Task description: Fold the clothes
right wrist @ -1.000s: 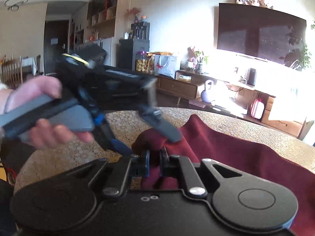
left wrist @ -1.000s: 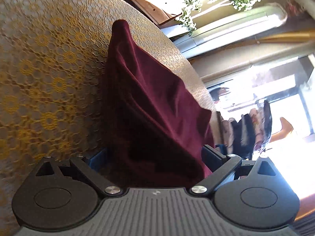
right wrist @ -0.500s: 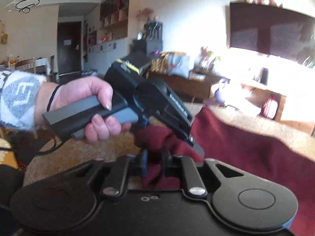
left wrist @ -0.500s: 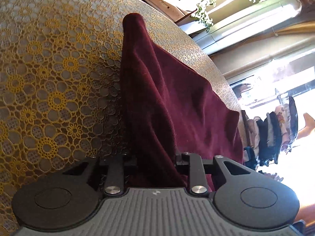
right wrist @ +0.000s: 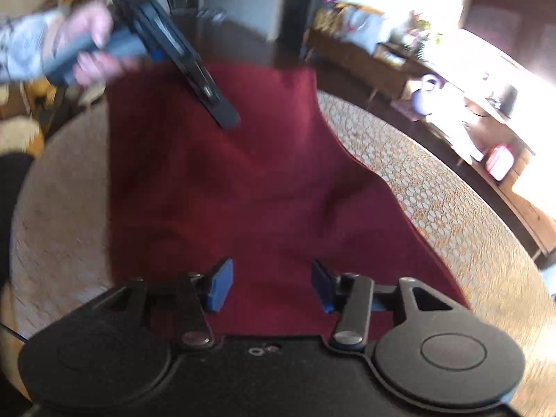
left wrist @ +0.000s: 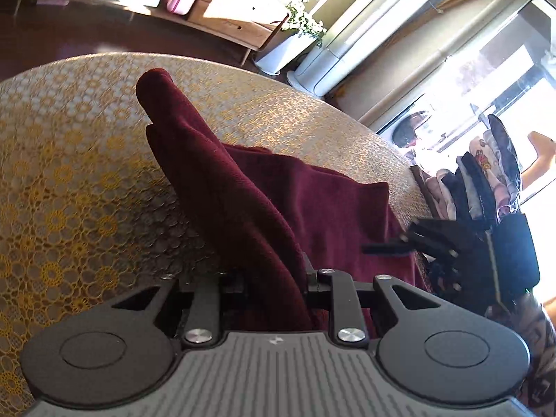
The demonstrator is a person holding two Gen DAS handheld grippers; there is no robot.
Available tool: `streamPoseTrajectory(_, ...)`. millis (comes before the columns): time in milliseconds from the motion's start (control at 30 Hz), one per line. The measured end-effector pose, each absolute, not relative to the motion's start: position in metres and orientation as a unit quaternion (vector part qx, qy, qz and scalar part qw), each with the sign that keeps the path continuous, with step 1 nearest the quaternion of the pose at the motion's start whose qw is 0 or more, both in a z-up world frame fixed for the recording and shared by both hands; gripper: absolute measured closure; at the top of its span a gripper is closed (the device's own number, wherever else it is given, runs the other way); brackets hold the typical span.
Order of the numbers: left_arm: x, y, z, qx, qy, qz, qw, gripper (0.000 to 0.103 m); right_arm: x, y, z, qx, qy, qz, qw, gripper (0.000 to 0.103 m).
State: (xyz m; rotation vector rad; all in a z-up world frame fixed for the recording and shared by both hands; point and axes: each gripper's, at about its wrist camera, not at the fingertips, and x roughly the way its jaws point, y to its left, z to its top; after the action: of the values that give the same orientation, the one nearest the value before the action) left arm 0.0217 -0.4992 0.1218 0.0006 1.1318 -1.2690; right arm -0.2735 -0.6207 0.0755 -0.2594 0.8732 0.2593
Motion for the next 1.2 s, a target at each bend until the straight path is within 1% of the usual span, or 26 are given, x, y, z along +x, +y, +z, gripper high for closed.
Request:
streamPoseTrajectory(133, 0.013, -0.508, 0.137, 0.009, 0.491, -0.565, 0.663, 0.081, -0.244, -0.624, 0.062, -0.148, 0.460, 0.195, 0.853, 0.000)
streamPoseTrajectory(233, 0.005, -0.517, 0.143, 0.014, 0.489, -0.570, 0.660, 0.081, -0.229, -0.623, 0.053, -0.148, 0.456, 0.221, 0.849, 0.000)
streamPoseTrajectory(367, -0.007, -0.532, 0.144, 0.022, 0.486, -0.583, 0.650, 0.081, -0.220, -0.636, 0.040, -0.078, 0.445, 0.244, 0.858, 0.000)
streamPoseTrajectory(467, -0.021, -0.547, 0.149, 0.029, 0.484, -0.593, 0.643, 0.081, -0.225, -0.647, 0.041, -0.049, 0.435, 0.245, 0.865, 0.000)
streamPoseTrajectory(533, -0.033, -0.560, 0.154, 0.039, 0.479, -0.597, 0.643, 0.081, -0.235, -0.648, 0.048, -0.049, 0.433, 0.227, 0.871, 0.000)
streamPoseTrajectory(600, -0.044, -0.571, 0.158, 0.049, 0.476, -0.599, 0.642, 0.081, -0.263, -0.651, 0.060, -0.052, 0.421, 0.209, 0.881, 0.000)
streamPoseTrajectory(700, -0.063, -0.587, 0.164, 0.064, 0.473, -0.592, 0.649, 0.081, -0.329, -0.652, 0.076, -0.070, 0.414, 0.188, 0.888, 0.000)
streamPoseTrajectory(767, -0.078, -0.602, 0.168, 0.073, 0.470, -0.588, 0.654, 0.080, -0.375, -0.651, 0.079, -0.084, 0.422, 0.168, 0.887, 0.000)
streamPoseTrajectory(833, -0.097, -0.618, 0.173, 0.085, 0.466, -0.582, 0.661, 0.080, -0.410, -0.653, 0.078, -0.073, 0.432, 0.153, 0.886, 0.000)
streamPoseTrajectory(1000, -0.160, -0.669, 0.167, 0.131, 0.448, -0.590, 0.659, 0.080, -0.437, -0.668, 0.052, -0.020, 0.421, 0.127, 0.898, 0.000)
streamPoseTrajectory(1100, -0.198, -0.697, 0.145, 0.178, 0.443, -0.587, 0.655, 0.080, -0.445, -0.671, 0.045, 0.017, 0.395, 0.115, 0.911, 0.000)
streamPoseTrajectory(1200, -0.223, -0.718, 0.117, 0.218, 0.438, -0.572, 0.658, 0.080, -0.449, -0.670, 0.043, 0.027, 0.378, 0.105, 0.919, 0.000)
